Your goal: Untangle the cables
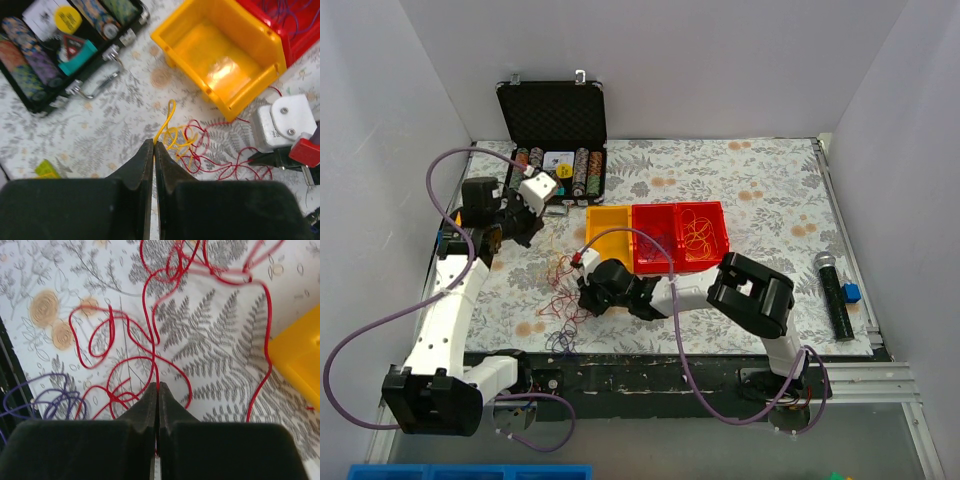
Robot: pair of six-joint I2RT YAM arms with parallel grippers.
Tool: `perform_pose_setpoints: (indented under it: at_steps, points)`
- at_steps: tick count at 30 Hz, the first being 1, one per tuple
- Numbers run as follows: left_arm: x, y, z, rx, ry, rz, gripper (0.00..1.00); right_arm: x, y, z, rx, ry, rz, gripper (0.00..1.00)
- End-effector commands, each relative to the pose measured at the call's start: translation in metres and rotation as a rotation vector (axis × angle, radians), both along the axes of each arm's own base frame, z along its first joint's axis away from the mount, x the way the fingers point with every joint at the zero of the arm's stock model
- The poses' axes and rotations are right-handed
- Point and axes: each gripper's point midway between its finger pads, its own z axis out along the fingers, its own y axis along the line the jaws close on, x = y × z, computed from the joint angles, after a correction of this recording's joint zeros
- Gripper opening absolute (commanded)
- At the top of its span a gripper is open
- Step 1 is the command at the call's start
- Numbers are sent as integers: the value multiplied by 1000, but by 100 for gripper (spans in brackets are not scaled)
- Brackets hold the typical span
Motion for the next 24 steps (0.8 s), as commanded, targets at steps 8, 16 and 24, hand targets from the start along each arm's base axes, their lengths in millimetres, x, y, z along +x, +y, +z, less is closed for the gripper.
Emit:
perform_pose_setpoints:
  at_steps: [8,16,24]
  points:
    - [19,9,165,-45,-414,93,0,-26,-85,-18,-97,35,-121,1]
    - [25,26,305,-132,-881,219,0,-49,-128,-46,-165,102,-166,1]
    - [20,34,423,-229,-1185,273,0,-47,-141,-59,-240,100,-214,1]
